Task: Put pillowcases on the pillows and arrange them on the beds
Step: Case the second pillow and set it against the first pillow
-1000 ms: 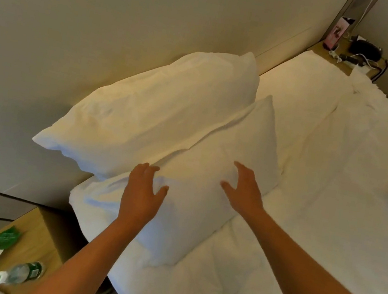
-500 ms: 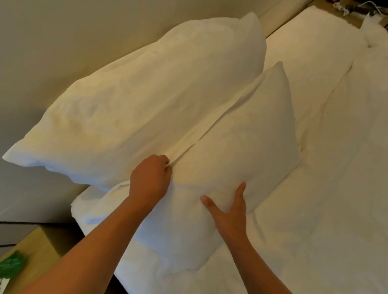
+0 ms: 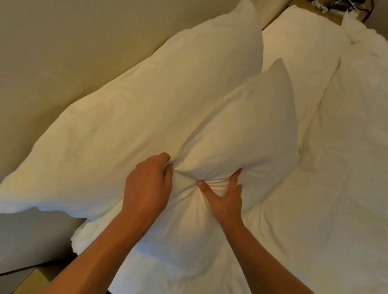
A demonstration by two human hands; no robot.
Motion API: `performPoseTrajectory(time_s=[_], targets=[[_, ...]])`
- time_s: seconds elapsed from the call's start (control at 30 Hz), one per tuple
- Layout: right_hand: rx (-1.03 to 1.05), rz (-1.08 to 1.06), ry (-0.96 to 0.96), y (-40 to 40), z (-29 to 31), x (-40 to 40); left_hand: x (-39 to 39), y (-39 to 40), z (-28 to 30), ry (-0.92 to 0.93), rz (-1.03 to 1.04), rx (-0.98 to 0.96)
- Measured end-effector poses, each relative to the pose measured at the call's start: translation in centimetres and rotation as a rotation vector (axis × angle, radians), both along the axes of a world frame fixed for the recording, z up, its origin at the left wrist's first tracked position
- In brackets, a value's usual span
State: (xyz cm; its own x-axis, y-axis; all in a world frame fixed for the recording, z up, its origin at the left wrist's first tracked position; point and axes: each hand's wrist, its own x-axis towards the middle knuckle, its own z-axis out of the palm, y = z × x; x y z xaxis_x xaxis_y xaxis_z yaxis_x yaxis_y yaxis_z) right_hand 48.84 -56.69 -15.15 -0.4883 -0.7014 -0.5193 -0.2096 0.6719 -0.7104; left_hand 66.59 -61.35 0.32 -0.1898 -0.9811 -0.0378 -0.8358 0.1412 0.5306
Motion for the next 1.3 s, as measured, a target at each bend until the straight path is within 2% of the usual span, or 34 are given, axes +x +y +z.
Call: performPoseTrajectory(time_s=[0.1,0.2,0.43,0.6,0.8,0.93,1.03,1.17,1.3], targets=[[0.072,0.029,0.037,-0.5,-0.8,-0.2,0.0,0.7,-0.3,-0.047,-0.037,-0.060],[0.124,0.065,0.067,-0.9,-0.7,-0.5,-0.2,3.0,-1.3,-0.135,-0.181,-0.176],[0.166,0.116,0.045,-0.1,0.4,-1.6,2.0,4.1,-5.1,-0.419,-0.265,-0.014],[0.164,0.216,0.126,1.8,1.8,-2.7,2.0,3.8,-5.3,-0.411,-0.244,0.033],[0.166,0.342,0.159,7.7,6.0,-5.1,0.9,5.8,-3.0,-0.392,-0.199,0.122],[0.149,0.276,0.147,14.2,10.7,-7.4,-1.1,9.5,-0.2,-0.343,-0.226,0.095],[0.119,0.155,0.126,21.5,14.5,-9.4,-3.7,14.1,1.7,-0.188,-0.251,0.158],[0.060,-0.108,0.104,34.6,18.3,-10.9,-8.2,22.3,3.2,0.079,-0.342,0.351],[0.036,-0.410,0.110,51.4,20.2,-9.8,-12.5,34.5,4.6,0.186,-0.559,0.478]])
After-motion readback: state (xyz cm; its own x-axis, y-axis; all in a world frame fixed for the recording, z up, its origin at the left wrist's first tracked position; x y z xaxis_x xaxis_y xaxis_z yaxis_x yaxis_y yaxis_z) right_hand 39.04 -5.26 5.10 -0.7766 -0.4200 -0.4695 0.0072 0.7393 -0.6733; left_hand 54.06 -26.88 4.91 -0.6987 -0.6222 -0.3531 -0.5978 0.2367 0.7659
